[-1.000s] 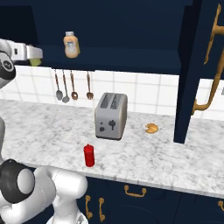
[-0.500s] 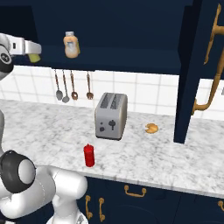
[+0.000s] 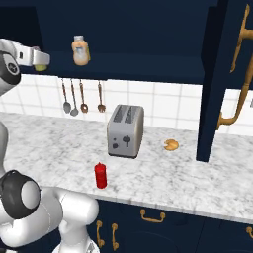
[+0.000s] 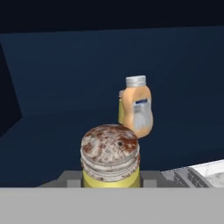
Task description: Put the shaker and condiment bottle from the counter next to their counterparts in the cabinet.
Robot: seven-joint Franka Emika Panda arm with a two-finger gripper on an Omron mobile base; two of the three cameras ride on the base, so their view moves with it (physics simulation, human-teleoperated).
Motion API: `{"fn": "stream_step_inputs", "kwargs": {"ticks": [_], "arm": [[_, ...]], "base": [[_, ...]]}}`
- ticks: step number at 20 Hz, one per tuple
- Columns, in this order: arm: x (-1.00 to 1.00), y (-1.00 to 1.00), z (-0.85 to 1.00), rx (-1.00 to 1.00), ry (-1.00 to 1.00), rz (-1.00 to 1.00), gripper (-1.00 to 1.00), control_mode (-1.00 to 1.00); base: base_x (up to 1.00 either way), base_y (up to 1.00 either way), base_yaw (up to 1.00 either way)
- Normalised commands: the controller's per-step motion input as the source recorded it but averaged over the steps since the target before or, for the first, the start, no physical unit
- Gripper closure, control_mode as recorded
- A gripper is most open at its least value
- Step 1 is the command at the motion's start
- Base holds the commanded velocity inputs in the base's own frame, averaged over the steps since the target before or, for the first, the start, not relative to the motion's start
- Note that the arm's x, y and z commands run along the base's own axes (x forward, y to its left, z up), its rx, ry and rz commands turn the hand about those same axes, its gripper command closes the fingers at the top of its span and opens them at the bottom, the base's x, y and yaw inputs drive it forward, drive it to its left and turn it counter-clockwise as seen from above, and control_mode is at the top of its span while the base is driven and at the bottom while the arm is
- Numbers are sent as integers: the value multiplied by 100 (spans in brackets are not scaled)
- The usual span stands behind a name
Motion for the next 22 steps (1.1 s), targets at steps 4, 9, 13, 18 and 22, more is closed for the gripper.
{"fn": "stream_step_inputs", "kwargs": {"ticks": [4, 9, 13, 18, 22], "arm": [[36, 0, 0, 0, 0, 0, 100, -100], [41, 0, 3, 0, 0, 0, 100, -100], [26, 1, 0, 0, 0, -5, 100, -100], [23, 6, 0, 0, -2, -14, 100, -100], [17, 5, 0, 0, 0, -12, 100, -100]], "base": [[0, 0, 0], [0, 0, 0], [0, 0, 0], [0, 0, 0], [0, 0, 0]]}}
